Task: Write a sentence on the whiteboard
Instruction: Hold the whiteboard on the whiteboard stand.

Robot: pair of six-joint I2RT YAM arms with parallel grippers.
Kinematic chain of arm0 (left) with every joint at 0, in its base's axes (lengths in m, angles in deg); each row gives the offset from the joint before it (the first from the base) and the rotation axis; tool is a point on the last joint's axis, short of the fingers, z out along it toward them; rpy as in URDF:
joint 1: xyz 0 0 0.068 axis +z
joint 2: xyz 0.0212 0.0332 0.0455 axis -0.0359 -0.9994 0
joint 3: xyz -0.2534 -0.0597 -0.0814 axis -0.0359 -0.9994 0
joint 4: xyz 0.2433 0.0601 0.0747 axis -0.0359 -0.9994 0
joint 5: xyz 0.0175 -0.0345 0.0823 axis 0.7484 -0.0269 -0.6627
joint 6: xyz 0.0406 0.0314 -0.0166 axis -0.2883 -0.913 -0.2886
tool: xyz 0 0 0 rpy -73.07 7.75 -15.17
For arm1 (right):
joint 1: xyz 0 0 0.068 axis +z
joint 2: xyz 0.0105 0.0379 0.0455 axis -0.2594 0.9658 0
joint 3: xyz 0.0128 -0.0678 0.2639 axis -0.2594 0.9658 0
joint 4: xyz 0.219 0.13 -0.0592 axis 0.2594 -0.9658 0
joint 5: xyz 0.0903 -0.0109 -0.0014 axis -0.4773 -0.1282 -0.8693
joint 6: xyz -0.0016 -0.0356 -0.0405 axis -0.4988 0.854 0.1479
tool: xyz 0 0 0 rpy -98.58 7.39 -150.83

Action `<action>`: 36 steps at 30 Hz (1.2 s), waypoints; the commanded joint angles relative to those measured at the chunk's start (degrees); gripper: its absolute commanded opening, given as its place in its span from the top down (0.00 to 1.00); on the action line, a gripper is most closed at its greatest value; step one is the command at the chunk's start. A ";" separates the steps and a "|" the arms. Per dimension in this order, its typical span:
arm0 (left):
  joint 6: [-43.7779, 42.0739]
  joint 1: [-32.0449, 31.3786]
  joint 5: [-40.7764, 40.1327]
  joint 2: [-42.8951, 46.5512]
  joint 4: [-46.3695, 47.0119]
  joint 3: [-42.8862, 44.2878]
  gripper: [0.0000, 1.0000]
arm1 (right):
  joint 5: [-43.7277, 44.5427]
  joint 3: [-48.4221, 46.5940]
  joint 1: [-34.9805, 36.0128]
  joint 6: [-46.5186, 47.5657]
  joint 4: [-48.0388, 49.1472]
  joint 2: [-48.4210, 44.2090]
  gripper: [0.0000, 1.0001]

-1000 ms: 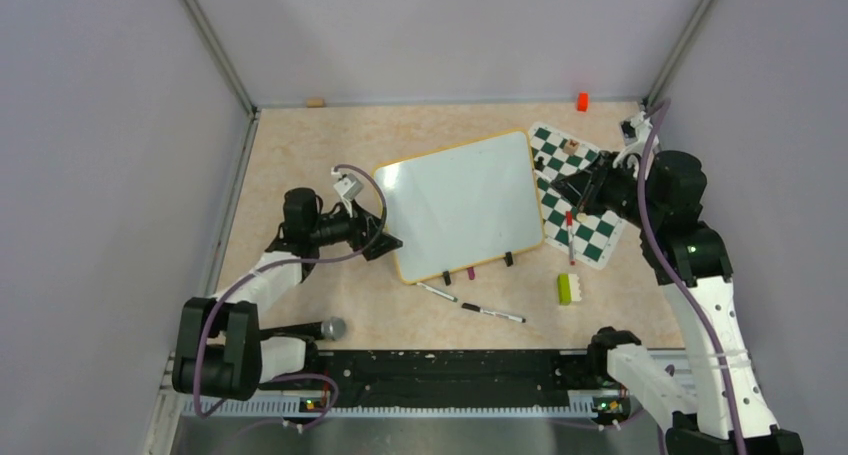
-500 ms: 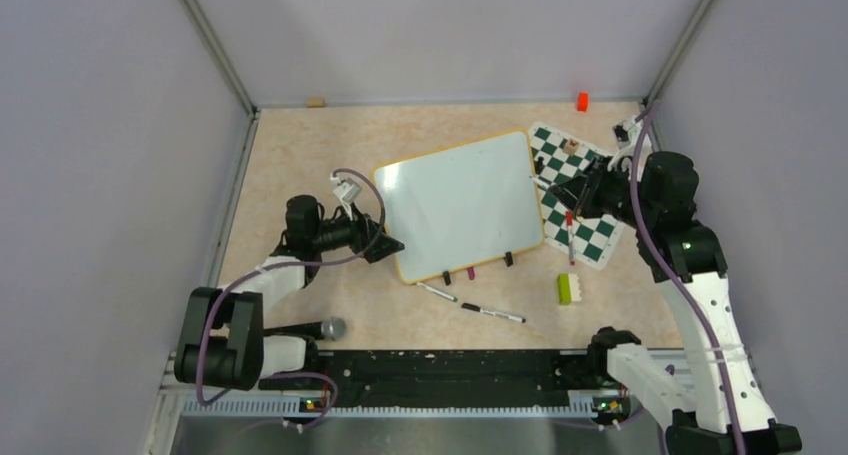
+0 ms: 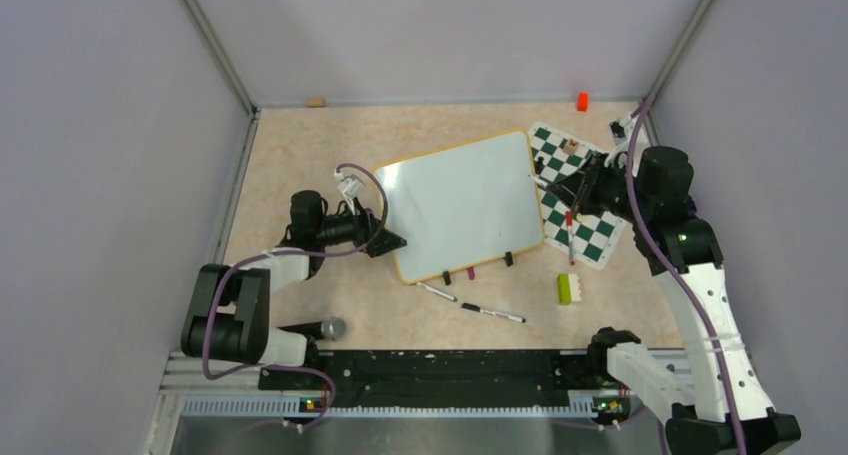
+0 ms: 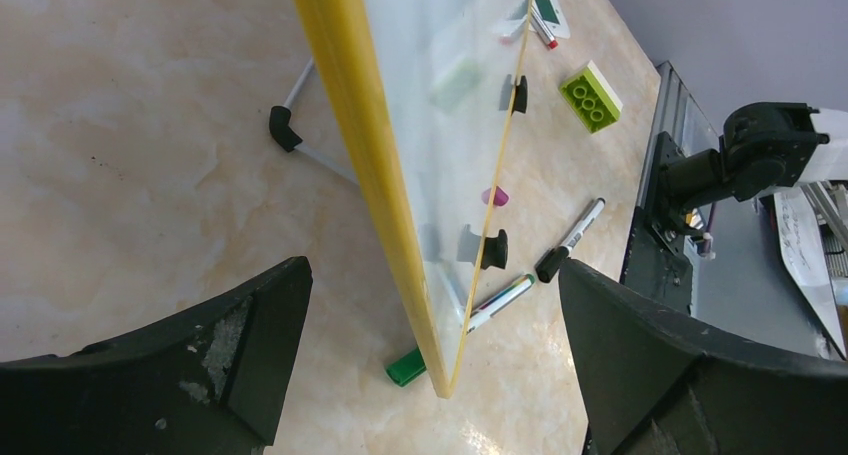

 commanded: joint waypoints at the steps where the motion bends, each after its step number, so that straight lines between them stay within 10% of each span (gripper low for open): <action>1: 1.57 -0.16 0.40 -0.81 5.60 -0.15 0.01 | -0.06 -3.07 -0.36 -0.81 3.76 -0.02 1.00; 36: 10.43 -0.16 5.78 -8.68 26.21 -3.85 0.01 | 3.37 4.98 -0.32 3.62 -2.45 -8.78 1.00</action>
